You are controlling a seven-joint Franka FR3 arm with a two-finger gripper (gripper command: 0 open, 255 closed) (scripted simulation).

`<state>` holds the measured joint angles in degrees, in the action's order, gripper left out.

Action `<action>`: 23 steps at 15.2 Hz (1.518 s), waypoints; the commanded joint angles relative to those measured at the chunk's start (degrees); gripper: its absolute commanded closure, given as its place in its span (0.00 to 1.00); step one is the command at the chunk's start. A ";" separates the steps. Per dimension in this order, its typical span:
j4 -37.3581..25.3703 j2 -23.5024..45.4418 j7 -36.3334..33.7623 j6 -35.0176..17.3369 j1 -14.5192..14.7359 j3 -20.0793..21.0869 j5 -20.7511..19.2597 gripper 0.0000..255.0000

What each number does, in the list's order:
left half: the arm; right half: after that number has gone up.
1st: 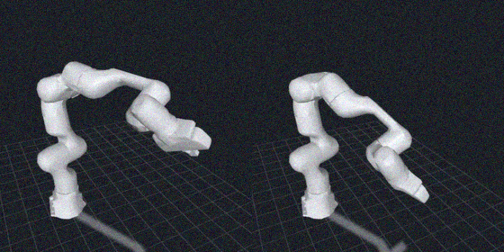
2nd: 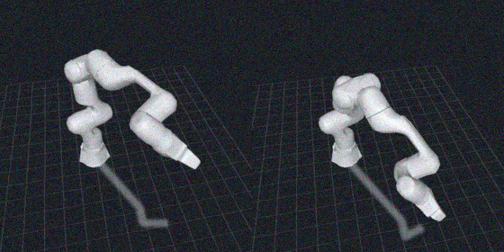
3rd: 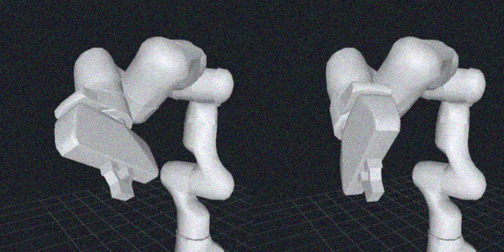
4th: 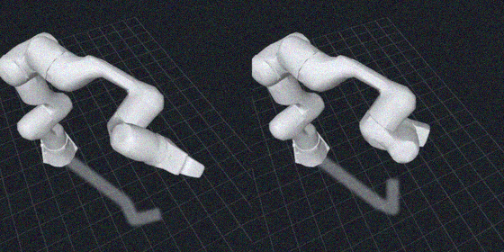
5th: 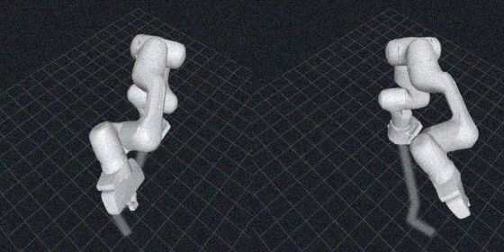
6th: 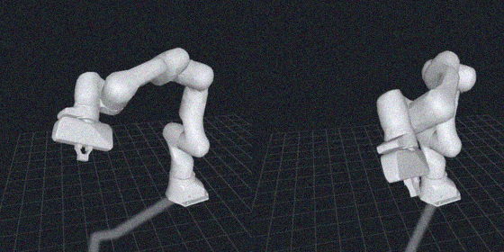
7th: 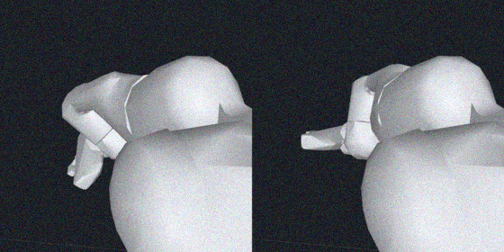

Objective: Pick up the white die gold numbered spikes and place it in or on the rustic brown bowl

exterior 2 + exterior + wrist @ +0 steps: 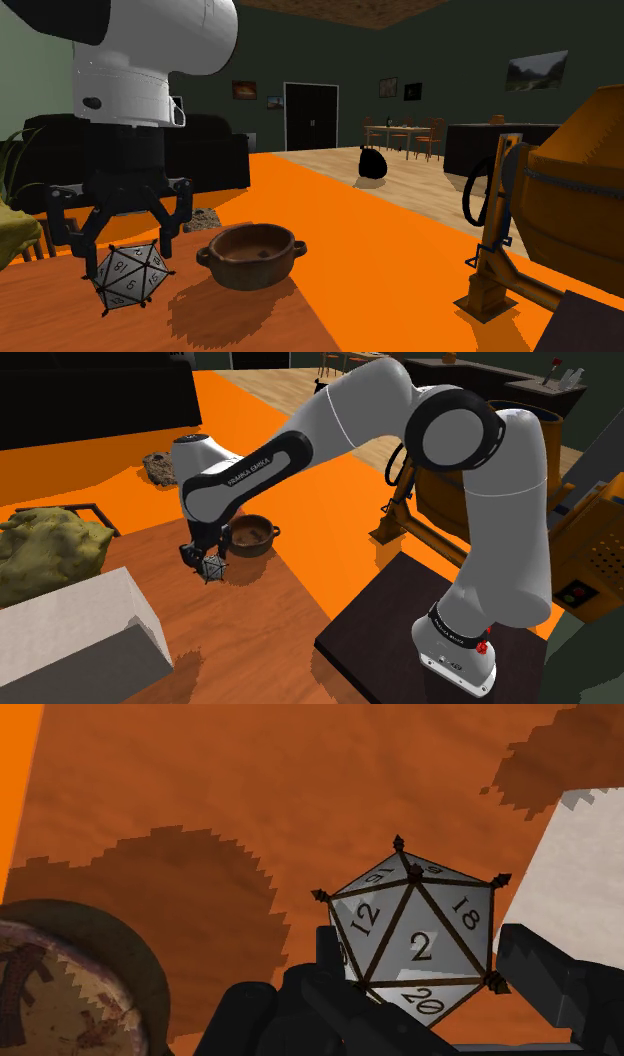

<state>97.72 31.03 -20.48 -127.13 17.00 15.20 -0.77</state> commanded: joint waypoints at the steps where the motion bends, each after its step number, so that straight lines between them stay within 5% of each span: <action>1: -0.12 -0.99 -0.03 1.09 -0.10 0.15 0.20 1.00; 5: -0.79 -2.36 -0.05 3.10 -0.25 0.35 0.49 1.00; 12: -7.15 0.98 7.57 6.88 -5.64 -1.68 0.63 1.00; 23: -27.07 12.06 18.04 16.76 -12.59 -4.63 0.12 1.00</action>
<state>73.30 41.49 -3.39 -111.53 4.94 10.83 -0.55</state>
